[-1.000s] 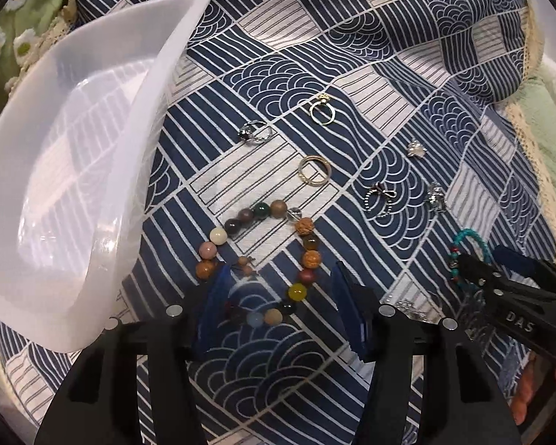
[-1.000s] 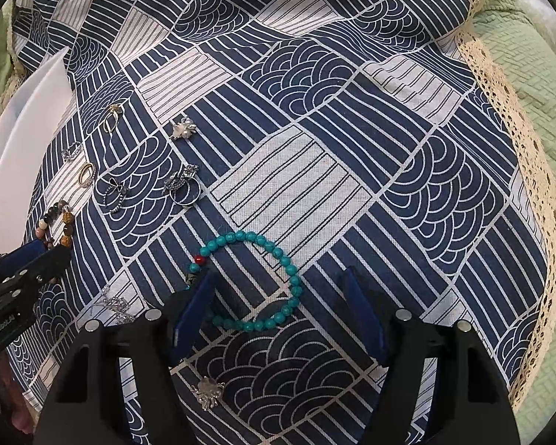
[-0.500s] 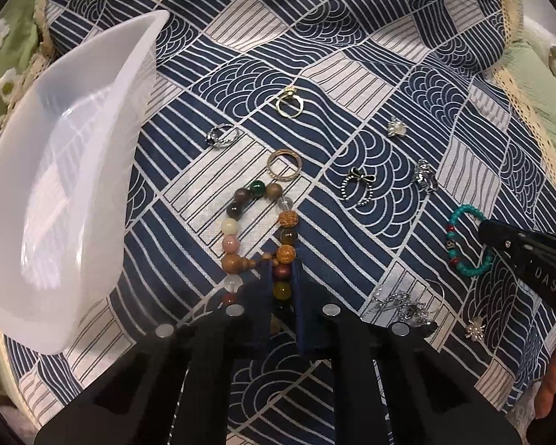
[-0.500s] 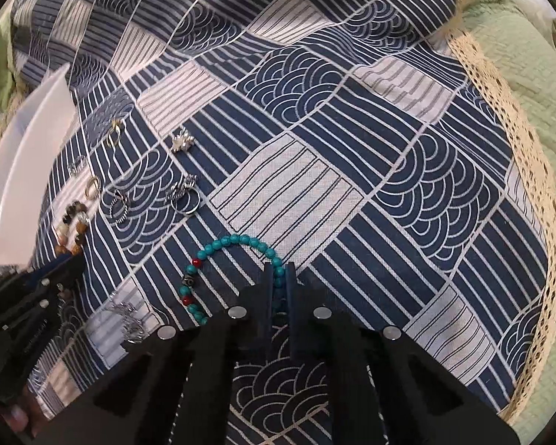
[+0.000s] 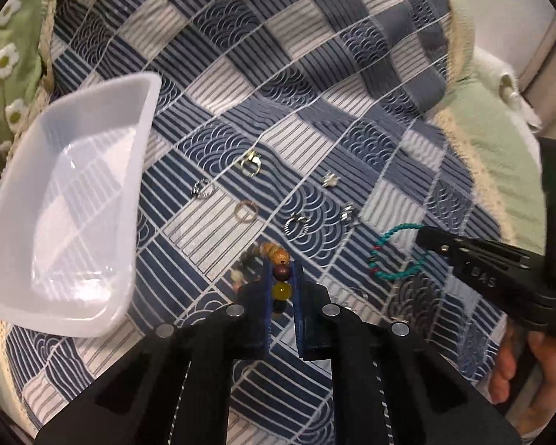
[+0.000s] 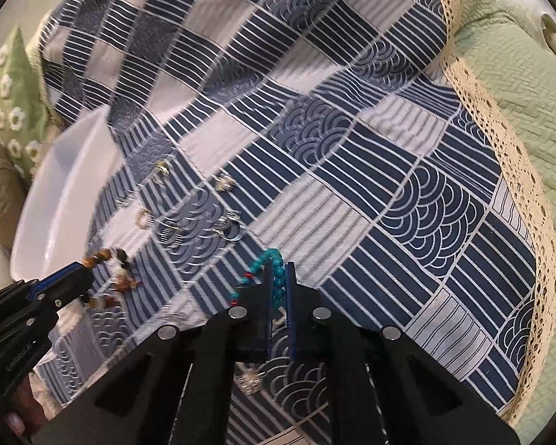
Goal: Organize jewelry
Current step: 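Carry both bracelets into the white tray and open both tools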
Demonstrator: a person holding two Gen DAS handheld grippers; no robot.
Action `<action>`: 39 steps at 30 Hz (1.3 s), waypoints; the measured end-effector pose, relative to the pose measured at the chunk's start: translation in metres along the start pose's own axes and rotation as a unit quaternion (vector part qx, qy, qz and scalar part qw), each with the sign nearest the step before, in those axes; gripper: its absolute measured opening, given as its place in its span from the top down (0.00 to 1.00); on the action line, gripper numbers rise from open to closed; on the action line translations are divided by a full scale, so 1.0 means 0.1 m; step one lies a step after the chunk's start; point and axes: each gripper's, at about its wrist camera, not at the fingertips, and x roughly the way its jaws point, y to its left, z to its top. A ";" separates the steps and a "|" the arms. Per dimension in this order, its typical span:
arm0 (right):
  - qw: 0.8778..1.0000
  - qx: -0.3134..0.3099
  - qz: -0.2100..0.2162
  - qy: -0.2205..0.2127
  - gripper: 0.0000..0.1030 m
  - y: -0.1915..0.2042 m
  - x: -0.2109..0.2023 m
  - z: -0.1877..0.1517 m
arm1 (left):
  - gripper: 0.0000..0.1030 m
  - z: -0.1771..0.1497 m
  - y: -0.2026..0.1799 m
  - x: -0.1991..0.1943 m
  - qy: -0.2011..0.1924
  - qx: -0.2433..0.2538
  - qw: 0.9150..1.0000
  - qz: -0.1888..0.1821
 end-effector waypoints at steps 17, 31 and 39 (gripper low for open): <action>0.983 -0.149 0.088 -0.061 0.93 1.78 -0.62 0.19 | 0.91 0.42 1.05 -1.04 -0.093 -0.047 0.993 0.053; 0.974 -0.202 0.098 -0.001 0.93 2.90 0.29 0.17 | 0.91 0.16 2.11 -0.46 -0.005 -0.112 0.990 0.087; 0.980 -0.186 0.071 0.023 0.93 2.74 0.61 0.16 | 0.91 0.14 2.17 -0.30 0.015 -0.105 0.989 0.101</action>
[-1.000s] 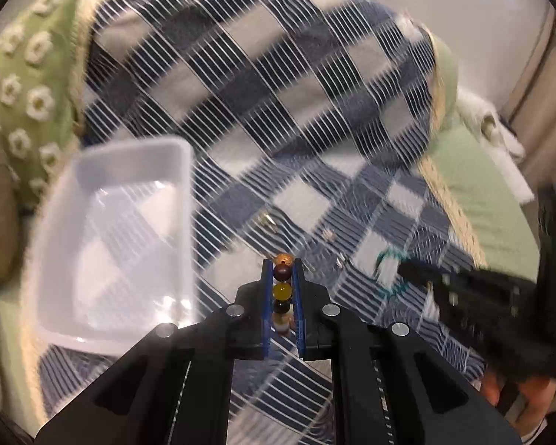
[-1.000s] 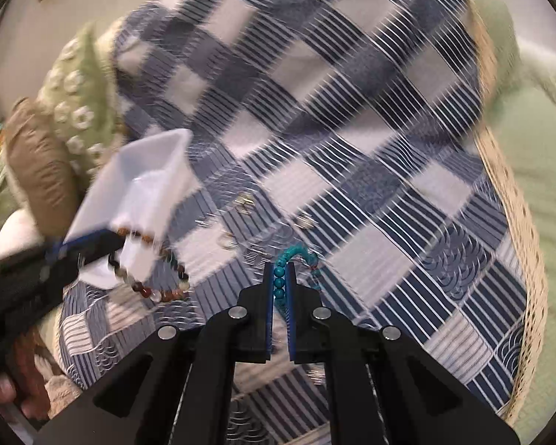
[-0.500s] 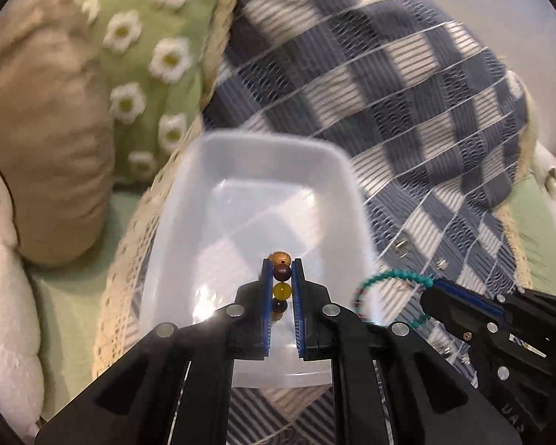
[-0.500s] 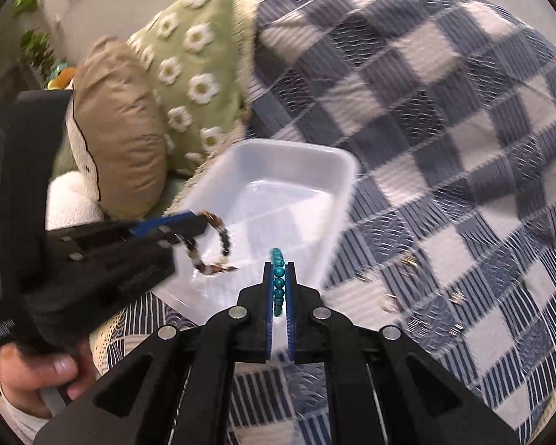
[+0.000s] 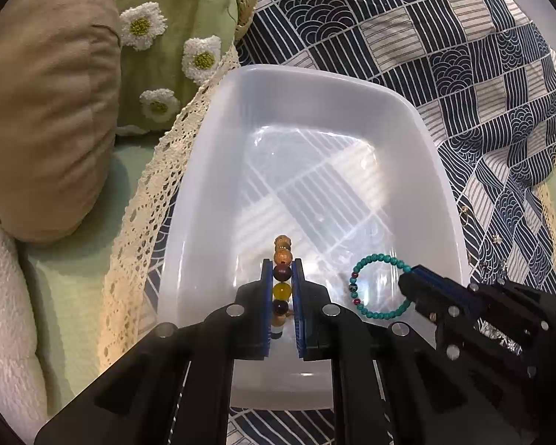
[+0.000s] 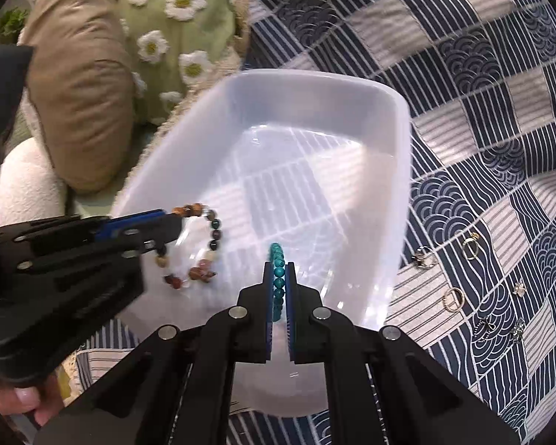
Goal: Organize jewelry
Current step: 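Carry both bracelets into the white tray and open both tools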
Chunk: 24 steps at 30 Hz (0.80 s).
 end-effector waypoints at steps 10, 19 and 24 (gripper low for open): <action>1.000 0.017 0.000 -0.003 0.89 -0.15 0.04 -0.03 | 0.89 0.04 -0.02 -0.01 -0.005 -0.007 0.999 0.034; 0.998 0.024 -0.008 -0.051 0.55 -0.23 -0.59 0.02 | 0.66 0.02 0.00 -0.59 -0.088 -0.044 0.995 -0.004; 0.995 0.025 -0.033 -0.093 0.29 -0.47 -1.24 -0.05 | 0.28 -0.19 -0.13 -1.13 -0.158 -0.037 0.986 -0.029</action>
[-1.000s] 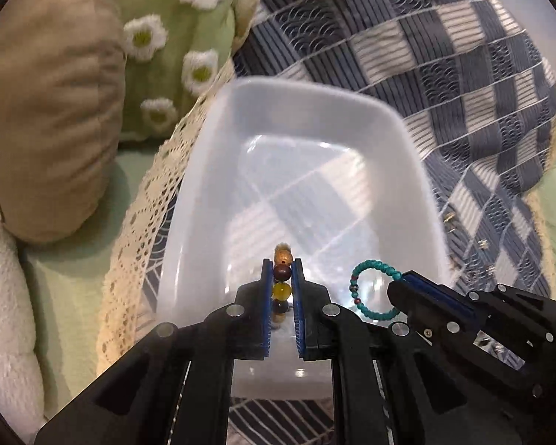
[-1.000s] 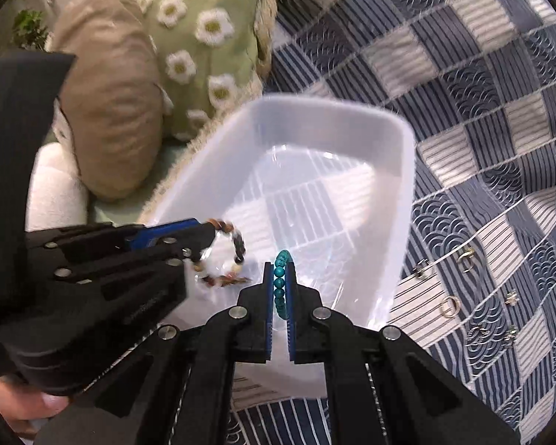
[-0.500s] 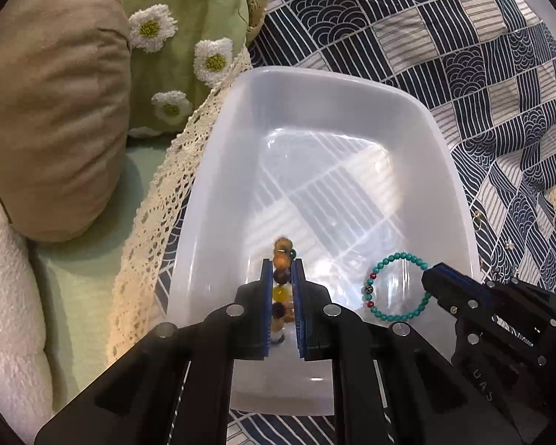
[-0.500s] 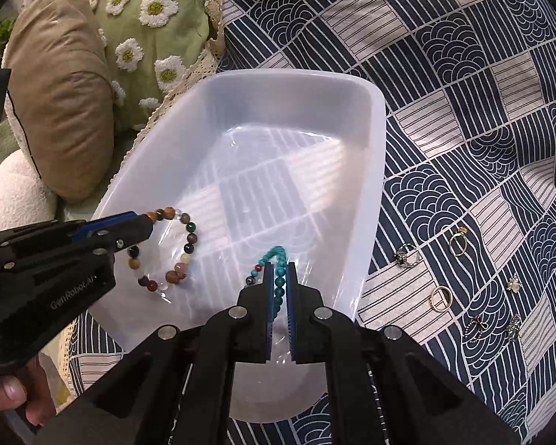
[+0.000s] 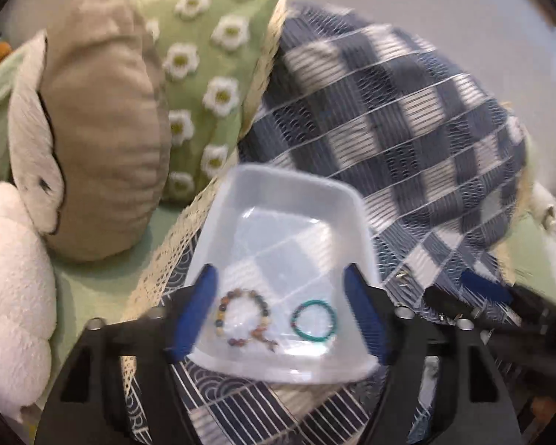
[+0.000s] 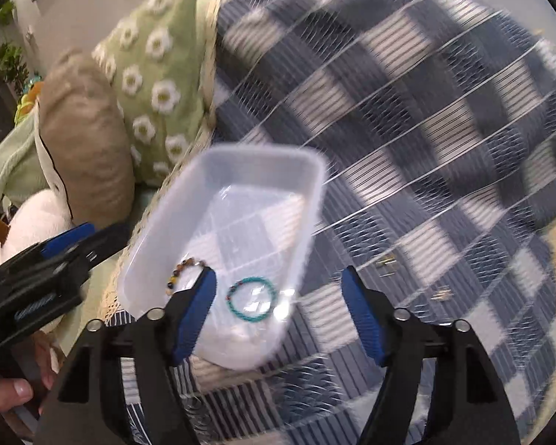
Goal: Organize jewelry
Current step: 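Move both tools back over the remaining jewelry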
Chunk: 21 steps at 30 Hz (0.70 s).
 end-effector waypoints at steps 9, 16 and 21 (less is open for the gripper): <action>0.998 0.029 -0.055 0.031 0.16 -0.87 -0.22 -0.67 | 0.16 -0.52 -0.60 -0.19 0.019 0.062 0.997 -0.034; 0.988 0.063 -0.084 0.112 0.16 -1.45 0.08 -1.36 | 0.16 -0.99 -1.18 0.26 0.094 0.110 0.988 -0.053; 0.983 0.069 -0.083 0.149 0.16 -1.63 0.17 -1.59 | 0.16 -1.19 -1.59 0.68 0.156 0.107 0.979 -0.075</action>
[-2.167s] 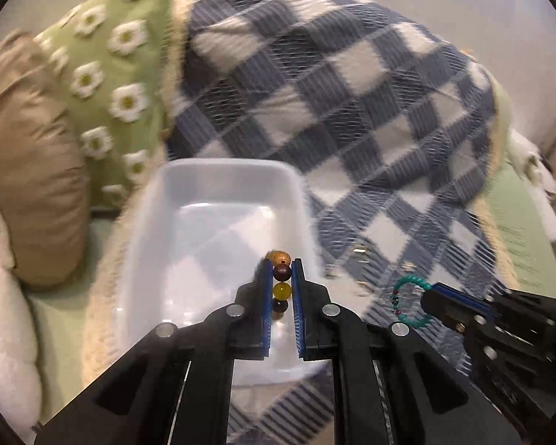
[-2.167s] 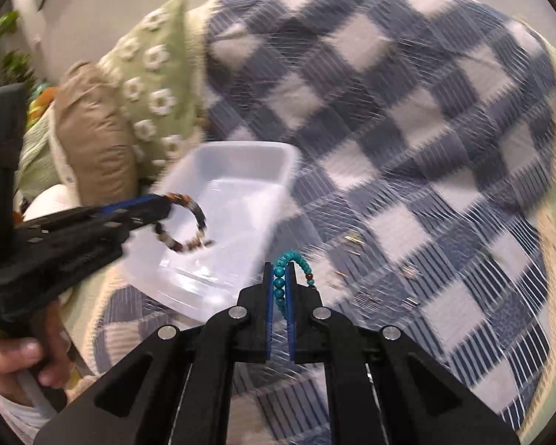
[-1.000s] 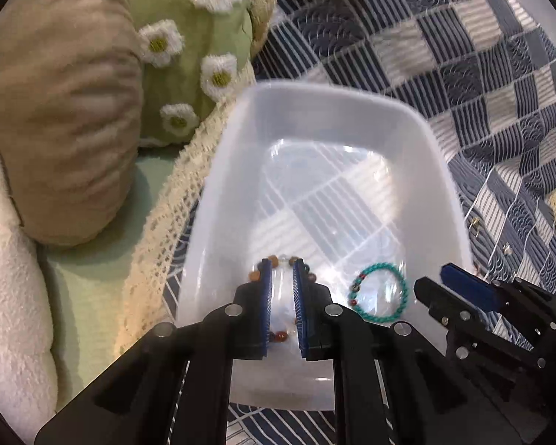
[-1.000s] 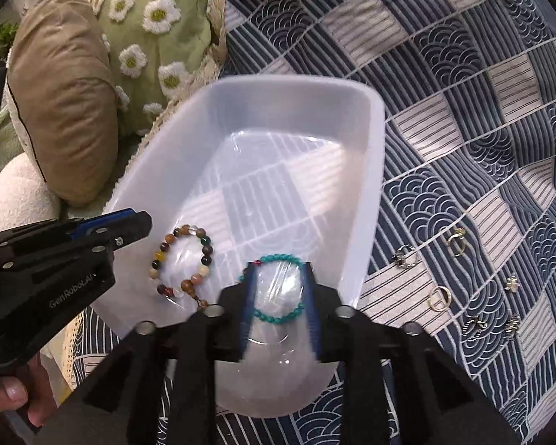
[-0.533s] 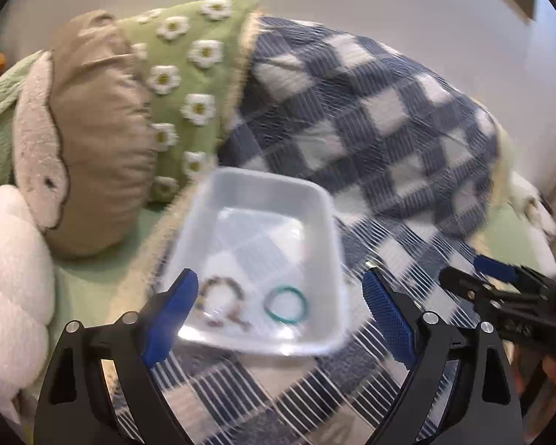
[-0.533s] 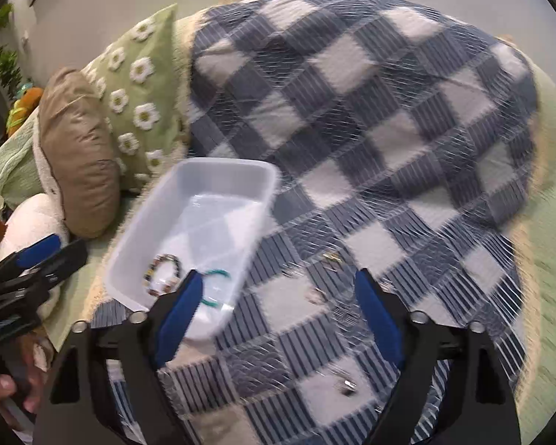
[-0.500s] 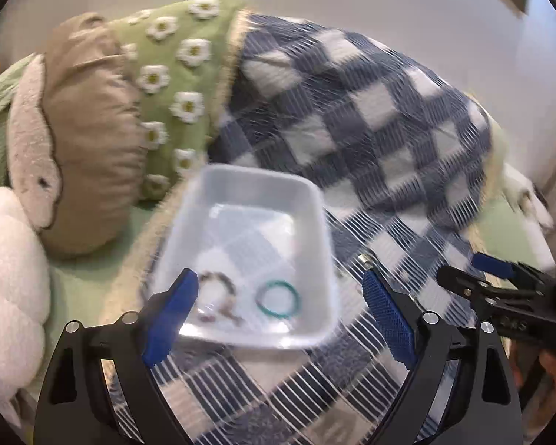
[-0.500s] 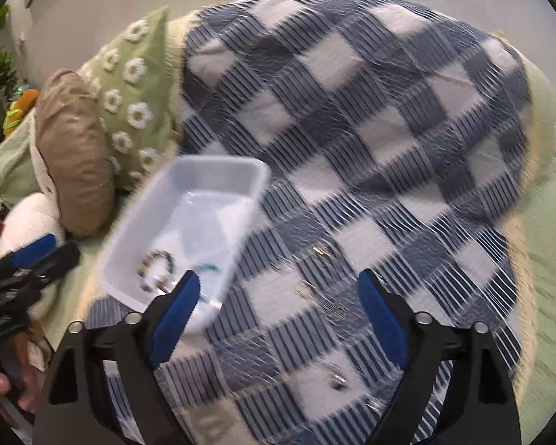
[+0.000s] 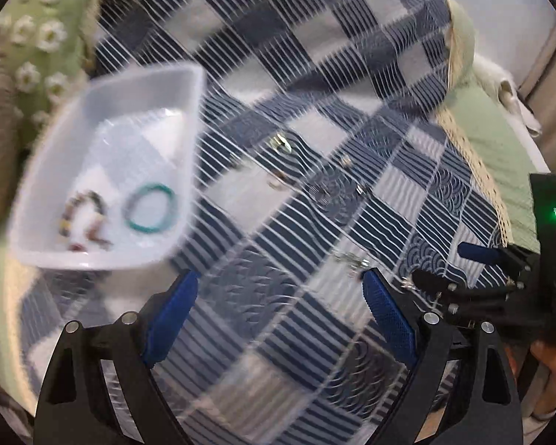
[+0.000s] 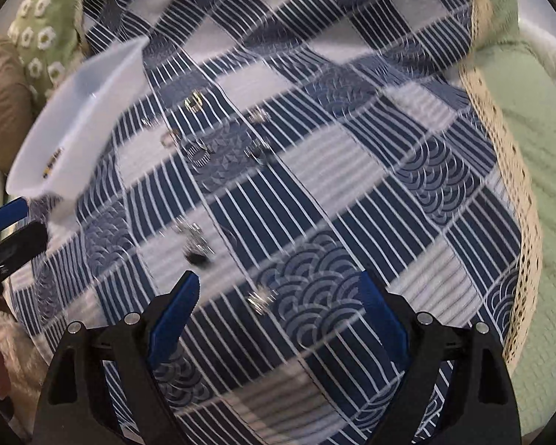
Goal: Organize jewelry
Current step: 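Move both tools back over the remaining jewelry, then grasp the silver earring with the left tool while the right tool grasps a silver pendant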
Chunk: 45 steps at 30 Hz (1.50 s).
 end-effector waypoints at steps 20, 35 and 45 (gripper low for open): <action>0.998 0.065 0.020 0.001 0.16 -0.32 -0.03 -0.02 | 0.19 0.06 -0.50 0.93 0.072 0.006 0.997 0.026; 0.997 0.077 0.009 0.004 0.17 -0.35 0.02 -0.03 | 0.73 0.11 -0.52 0.90 0.058 0.045 0.995 0.072; 0.997 0.057 0.035 0.040 0.45 -0.12 0.21 -0.08 | 0.84 0.15 -0.32 0.77 0.064 0.019 0.996 0.064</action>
